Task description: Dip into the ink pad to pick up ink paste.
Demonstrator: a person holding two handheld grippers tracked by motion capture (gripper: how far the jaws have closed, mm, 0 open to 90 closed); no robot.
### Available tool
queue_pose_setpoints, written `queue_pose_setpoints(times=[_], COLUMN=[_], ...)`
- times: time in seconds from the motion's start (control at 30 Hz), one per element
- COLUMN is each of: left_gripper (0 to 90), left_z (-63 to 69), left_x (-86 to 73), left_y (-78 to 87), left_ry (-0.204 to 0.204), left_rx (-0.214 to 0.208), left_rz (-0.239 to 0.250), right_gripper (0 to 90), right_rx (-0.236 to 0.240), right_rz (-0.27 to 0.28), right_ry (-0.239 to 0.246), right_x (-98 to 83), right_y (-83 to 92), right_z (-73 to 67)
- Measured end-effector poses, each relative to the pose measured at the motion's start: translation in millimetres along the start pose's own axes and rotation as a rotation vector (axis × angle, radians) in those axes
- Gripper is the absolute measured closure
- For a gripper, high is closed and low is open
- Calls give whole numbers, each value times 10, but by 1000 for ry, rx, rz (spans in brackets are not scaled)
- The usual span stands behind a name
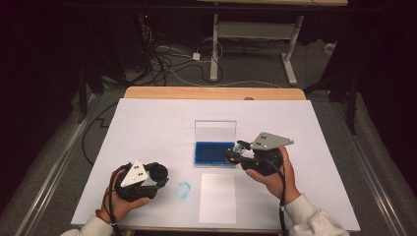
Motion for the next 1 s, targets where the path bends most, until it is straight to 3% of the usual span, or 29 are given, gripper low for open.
queue_pose_setpoints(times=[0.47, 0.77, 1.0], left_gripper=[367, 368, 368], left_z=[-5, -18, -27], left_x=[-24, -4, 4], left_y=[5, 8, -9], left_ry=[2, 13, 12], left_rx=[10, 31, 30], left_rz=[-14, -12, -19], right_gripper=[571, 571, 571], right_rx=[13, 1, 23], right_rz=[-143, -234, -290], right_ry=[41, 47, 40], right_x=[429, 428, 374], right_y=[-333, -682, -928], right_z=[27, 52, -10])
Point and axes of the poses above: each handheld gripper's, and its own axes: y roughly backward along the jaws, x roughly out of its top, z roughly to its right, the point moved 9 cm from there along -y, roughly forward along the jaws, and after that the axes turned 15 degrees about -z, right-handed, at the moved point
